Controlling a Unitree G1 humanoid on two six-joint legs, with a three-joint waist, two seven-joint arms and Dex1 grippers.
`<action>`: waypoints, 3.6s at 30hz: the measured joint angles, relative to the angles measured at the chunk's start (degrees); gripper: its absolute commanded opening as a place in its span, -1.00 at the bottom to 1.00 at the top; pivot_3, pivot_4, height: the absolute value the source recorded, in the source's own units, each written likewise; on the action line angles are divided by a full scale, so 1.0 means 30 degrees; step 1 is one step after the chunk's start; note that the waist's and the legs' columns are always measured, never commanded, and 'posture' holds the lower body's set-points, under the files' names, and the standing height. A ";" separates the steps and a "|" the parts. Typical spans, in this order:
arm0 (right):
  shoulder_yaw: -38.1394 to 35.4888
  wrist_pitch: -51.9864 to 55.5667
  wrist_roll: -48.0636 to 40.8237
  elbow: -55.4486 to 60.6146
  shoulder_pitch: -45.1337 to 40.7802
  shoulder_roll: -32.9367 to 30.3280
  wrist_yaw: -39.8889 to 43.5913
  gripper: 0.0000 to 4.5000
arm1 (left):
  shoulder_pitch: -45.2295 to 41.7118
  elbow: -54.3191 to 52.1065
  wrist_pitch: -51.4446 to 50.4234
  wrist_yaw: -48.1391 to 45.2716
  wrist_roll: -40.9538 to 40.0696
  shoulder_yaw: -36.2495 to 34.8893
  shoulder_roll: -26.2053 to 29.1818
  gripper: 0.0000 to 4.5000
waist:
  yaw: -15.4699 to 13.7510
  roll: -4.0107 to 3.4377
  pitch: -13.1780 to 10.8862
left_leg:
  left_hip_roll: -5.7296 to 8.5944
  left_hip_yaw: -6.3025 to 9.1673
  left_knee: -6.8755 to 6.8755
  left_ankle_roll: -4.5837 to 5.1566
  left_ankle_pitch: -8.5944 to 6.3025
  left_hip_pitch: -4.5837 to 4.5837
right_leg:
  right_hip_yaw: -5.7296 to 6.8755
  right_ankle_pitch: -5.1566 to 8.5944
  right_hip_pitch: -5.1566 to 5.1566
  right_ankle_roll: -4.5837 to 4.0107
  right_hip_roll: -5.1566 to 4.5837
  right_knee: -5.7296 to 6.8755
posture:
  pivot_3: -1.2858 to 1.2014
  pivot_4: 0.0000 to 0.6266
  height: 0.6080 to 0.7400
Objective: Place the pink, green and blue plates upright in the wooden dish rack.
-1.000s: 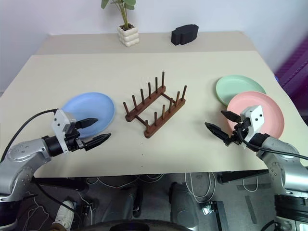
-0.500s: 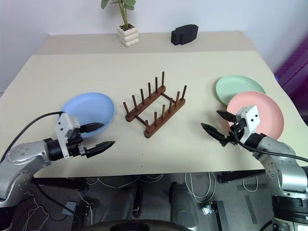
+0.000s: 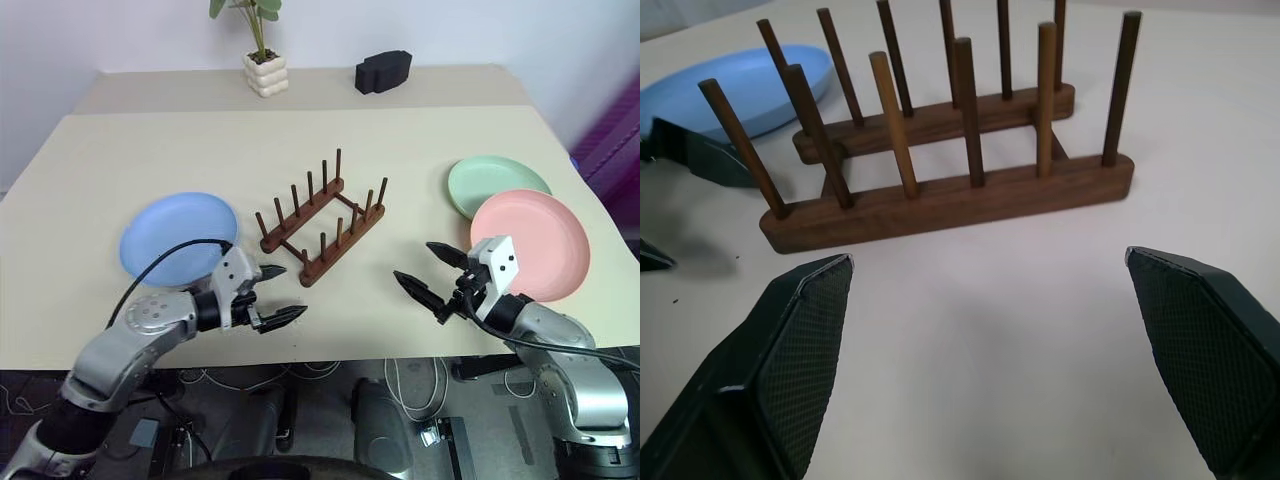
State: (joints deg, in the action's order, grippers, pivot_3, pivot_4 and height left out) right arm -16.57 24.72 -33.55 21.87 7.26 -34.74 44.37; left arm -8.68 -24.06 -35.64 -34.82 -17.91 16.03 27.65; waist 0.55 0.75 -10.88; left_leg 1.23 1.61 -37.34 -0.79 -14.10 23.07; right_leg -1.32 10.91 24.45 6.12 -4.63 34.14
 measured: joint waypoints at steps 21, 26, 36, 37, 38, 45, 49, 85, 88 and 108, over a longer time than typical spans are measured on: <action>0.1507 0.1856 -0.1246 0.1632 0.0948 -0.0527 0.0990 1.00 | -0.1718 0.2108 -0.0741 0.2516 0.2778 0.1122 -0.2548 -0.50 | -0.0079 -0.0006 0.0026 | 0.0007 0.0015 -0.0028 0.0001 -0.0001 0.0001 | 0.0005 0.0015 -0.0016 0.0022 -0.0008 -0.0001 | 0.03 -0.52 0.94; 0.1507 0.1630 -0.1073 0.1630 0.0948 -0.0527 0.0839 1.00 | -0.1914 0.2529 -0.0044 0.2265 0.3043 0.1186 -0.2618 -0.66 | -0.0307 -0.0021 0.0039 | 0.0010 0.0007 -0.0034 0.0001 -0.0001 -0.0002 | 0.0004 0.0015 -0.0016 0.0023 -0.0008 -0.0001 | 0.03 -0.52 0.94; 0.2509 0.1202 0.0478 0.1674 0.1886 -0.0595 0.0509 1.00 | -0.4419 0.6683 0.4882 -0.3779 0.3243 0.2063 -0.1135 -0.66 | -0.0428 -0.0021 0.0040 | 0.0018 0.0013 -0.0058 0.0001 -0.0001 0.0041 | 0.0019 0.0004 0.0001 0.0000 -0.0011 -0.0010 | 0.03 -0.52 0.94; 0.2608 0.1187 0.0576 0.1687 0.1993 -0.0592 0.0459 1.00 | -0.4897 0.7463 0.5543 -0.4677 0.3246 0.2184 -0.0981 -0.66 | -0.0427 -0.0020 0.0039 | 0.0019 0.0015 -0.0059 0.0001 -0.0001 0.0042 | 0.0020 0.0003 0.0001 -0.0001 -0.0007 -0.0008 | 0.03 -0.52 0.94; 0.2768 0.1173 0.0664 0.1711 0.2111 -0.0582 0.0408 1.00 | -0.5365 0.8198 0.6170 -0.5556 0.3243 0.2251 -0.0814 -0.66 | -0.0424 -0.0020 0.0039 | 0.0020 0.0015 -0.0058 0.0001 -0.0001 0.0041 | 0.0024 0.0004 0.0002 0.0000 -0.0004 -0.0008 | 0.03 -0.52 0.94; 0.3250 0.1099 0.0987 0.1978 0.2429 -0.0111 -0.0095 1.00 | -0.8163 1.3373 0.9928 -0.8971 0.3568 0.2279 -0.0903 -0.66 | -0.0422 -0.0015 0.0036 | 0.0021 0.0018 -0.0070 0.0005 -0.0003 0.0054 | 0.0026 0.0000 0.0006 0.0003 -0.0006 -0.0008 | 0.03 -0.52 0.94; 0.3364 0.0857 0.1069 0.2032 0.2382 -0.0001 -0.0289 1.00 | -0.9334 1.5384 1.1045 -1.0148 0.3705 0.2237 -0.1159 -0.66 | -0.0418 -0.0014 0.0036 | 0.0021 0.0021 -0.0090 0.0021 -0.0012 0.0069 | 0.0030 -0.0001 0.0007 0.0005 -0.0006 -0.0007 | 0.03 -0.52 0.94; 0.3051 -0.0855 0.5966 -0.1155 0.0661 -0.1353 -0.1974 -1.00 | -0.3991 0.5008 0.3764 -0.7599 0.3291 0.1335 0.0081 -0.98 | -0.0414 -0.0019 0.0035 | 0.0006 0.0028 -0.0178 0.0055 -0.0033 0.0086 | 0.0034 -0.0001 -0.0004 0.0007 -0.0007 0.0021 | 0.03 -0.52 0.94; 0.3182 -0.1100 0.6553 -0.1653 0.0109 -0.1348 -0.2229 -1.00 | -0.4053 0.5638 0.4192 -0.6587 0.4089 0.1737 -0.0313 -0.98 | -0.0380 -0.0019 0.0035 | 0.0016 0.0030 -0.0177 0.0056 -0.0034 0.0081 | 0.0037 -0.0003 -0.0003 0.0005 0.0004 0.0025 | 0.03 -0.52 0.94; 0.4912 -0.3073 0.9572 -0.5072 -0.3567 0.0303 -0.4387 -1.00 | -0.4375 0.8177 0.6544 -0.1702 0.5597 0.1008 -0.2151 -0.98 | -0.0369 -0.0021 0.0047 | 0.0022 0.0021 -0.0198 0.0056 -0.0033 0.0068 | 0.0034 -0.0026 -0.0018 -0.0018 0.0001 0.0036 | 0.03 -0.52 0.94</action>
State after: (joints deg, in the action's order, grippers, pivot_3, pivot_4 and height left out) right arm -1.83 15.50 -4.83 6.66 -3.44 -33.83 31.21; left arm -21.80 0.47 -16.01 -39.92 -1.12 19.06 21.20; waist -0.55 0.69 -10.74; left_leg 1.29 1.67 -37.93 -0.63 -14.20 23.27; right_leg -1.22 10.83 24.40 6.07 -4.63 34.25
